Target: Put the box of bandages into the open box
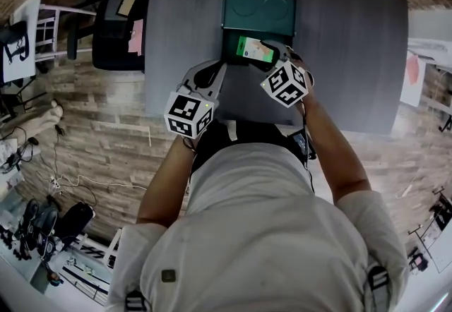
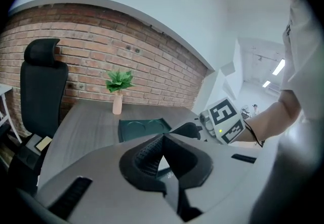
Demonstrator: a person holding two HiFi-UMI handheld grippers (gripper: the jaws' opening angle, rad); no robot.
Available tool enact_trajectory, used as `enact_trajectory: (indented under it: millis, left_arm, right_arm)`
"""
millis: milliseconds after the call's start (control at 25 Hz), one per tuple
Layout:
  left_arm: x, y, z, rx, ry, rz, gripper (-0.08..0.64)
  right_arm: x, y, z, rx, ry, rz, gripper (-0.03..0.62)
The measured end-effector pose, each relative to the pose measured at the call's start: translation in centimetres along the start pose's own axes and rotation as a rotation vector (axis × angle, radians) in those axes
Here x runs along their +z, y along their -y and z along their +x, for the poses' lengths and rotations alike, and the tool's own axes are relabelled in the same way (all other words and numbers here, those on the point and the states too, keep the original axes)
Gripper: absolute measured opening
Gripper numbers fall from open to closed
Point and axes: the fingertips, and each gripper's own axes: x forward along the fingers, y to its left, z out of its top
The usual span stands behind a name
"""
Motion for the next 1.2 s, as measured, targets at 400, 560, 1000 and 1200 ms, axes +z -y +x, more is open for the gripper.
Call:
enact_trajectory:
  millis: [400, 560, 1000, 1200]
  left_arm:
    - [5.3, 2.6, -5.7, -0.054, 0.112, 0.11, 0.015]
    - [7.8, 3.8, -9.0, -0.077, 0.171, 0.175, 0.015]
    - [13.0, 7.3, -18.7, -0.172, 0.336, 0.289, 0.015]
    - [13.2, 7.9, -22.5, -0.212, 0.371, 0.31, 0.015]
  right_arm:
    - [9.1, -0.5, -10.2, -0.19, 0.272, 0.119, 0.19]
    - [12.9, -1.6, -15.1, -0.271, 0.387, 0.155, 0.124]
    - [19.4, -7.7, -23.0, -0.416, 0.558, 0.193, 0.029]
    - [20.8, -11.5, -25.0, -0.469, 0.589, 0.204, 0.021]
